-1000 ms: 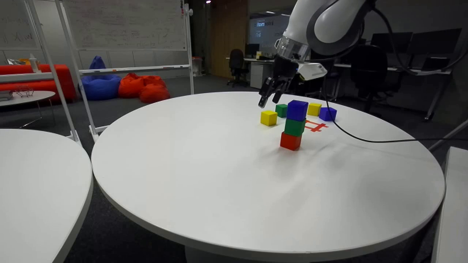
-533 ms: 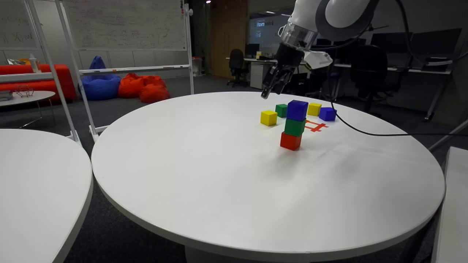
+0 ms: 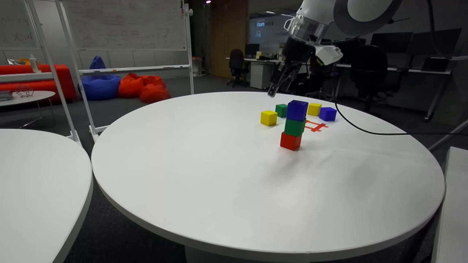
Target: Unstack all the toy blocks then put the orange block in the marked zone
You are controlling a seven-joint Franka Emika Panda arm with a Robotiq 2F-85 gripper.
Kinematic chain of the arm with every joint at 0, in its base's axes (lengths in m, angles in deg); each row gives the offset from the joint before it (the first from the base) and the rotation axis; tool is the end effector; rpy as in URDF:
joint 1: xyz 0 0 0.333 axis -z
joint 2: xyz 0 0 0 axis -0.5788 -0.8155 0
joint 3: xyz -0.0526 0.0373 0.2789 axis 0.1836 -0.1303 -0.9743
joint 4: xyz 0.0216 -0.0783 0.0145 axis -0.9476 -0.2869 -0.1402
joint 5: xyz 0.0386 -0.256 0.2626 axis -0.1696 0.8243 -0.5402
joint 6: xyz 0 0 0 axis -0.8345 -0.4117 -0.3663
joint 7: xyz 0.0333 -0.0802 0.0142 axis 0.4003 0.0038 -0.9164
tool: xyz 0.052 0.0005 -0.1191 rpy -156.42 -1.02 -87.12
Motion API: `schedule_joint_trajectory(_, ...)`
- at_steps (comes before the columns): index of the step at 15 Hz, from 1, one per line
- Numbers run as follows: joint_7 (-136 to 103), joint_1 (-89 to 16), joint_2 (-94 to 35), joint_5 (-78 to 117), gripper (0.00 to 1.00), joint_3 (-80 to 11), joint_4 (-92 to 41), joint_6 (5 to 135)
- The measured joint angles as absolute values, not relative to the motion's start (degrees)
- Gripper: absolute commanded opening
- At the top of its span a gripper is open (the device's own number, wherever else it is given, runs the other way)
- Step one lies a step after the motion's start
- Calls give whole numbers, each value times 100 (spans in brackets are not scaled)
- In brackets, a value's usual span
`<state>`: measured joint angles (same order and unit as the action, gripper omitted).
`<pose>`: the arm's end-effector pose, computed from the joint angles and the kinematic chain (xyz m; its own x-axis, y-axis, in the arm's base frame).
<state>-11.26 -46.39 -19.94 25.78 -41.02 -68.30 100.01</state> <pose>0.5142 0.1323 0.2851 0.9028 0.2010 0.3803 0.2049 -0.9783 0.0307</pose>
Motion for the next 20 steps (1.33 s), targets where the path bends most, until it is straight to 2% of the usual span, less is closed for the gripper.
schedule_joint_trajectory(9, -1042, -4640, -1991, 2653, 100, -4081, -6847, 10012)
schedule_joint_trajectory(20, 159, -4647, -1989, 3601, 100, -3885, -7174, 10277)
